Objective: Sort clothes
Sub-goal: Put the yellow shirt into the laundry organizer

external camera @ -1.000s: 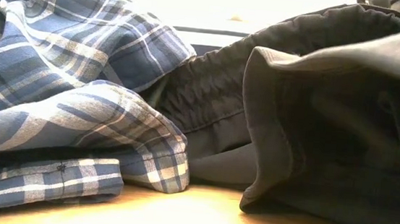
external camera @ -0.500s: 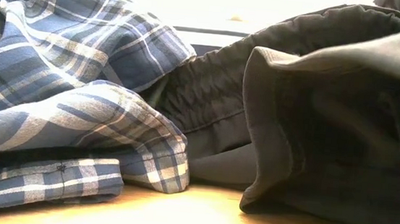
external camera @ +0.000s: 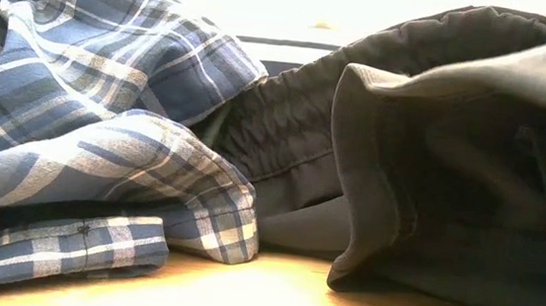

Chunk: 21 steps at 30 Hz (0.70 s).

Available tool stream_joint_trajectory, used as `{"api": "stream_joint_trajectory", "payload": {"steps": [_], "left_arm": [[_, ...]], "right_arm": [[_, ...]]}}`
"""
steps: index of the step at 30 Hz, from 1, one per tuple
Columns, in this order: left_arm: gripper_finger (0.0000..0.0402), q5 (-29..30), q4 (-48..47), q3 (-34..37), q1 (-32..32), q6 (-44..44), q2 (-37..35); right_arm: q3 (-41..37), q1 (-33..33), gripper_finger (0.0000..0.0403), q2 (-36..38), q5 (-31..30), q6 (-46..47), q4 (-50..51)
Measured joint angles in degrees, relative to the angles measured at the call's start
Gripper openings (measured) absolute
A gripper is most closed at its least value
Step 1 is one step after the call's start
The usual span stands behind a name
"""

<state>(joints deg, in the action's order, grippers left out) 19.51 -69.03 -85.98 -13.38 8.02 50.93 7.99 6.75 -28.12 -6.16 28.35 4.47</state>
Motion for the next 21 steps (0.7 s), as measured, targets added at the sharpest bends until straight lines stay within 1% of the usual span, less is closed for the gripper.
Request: {"api": "stream_joint_trajectory", "payload": {"steps": [4,6,11,14,17,21], "left_arm": [[0.0000,2.7,1.6,-7.3,0.0,-2.2,2.1],[0.0000,3.7,4.1,-10.6,0.0,-4.4,3.5],[0.0000,4.0,15.0,-17.5,0.0,-11.3,8.5],[0.0000,4.1,22.4,-21.1,0.0,-16.6,12.7],[0.0000,4.2,30.2,-25.1,-0.5,-22.1,17.7],[0.0000,4.1,38.7,-32.2,-2.4,-26.8,25.7]], "right_arm": [[0.1,0.1,0.0192,0.0,0.0,-0.1,-0.8],[0.2,0.1,0.0192,0.0,0.0,-0.1,-1.8],[0.2,0.1,0.0192,0.0,0.0,-0.1,-1.9],[0.2,0.1,0.0192,0.0,0.0,-0.1,-1.9],[0.2,0.1,0.0192,0.0,0.0,-0.1,-1.9],[0.2,0.1,0.0192,0.0,0.0,-0.1,-1.9]]}}
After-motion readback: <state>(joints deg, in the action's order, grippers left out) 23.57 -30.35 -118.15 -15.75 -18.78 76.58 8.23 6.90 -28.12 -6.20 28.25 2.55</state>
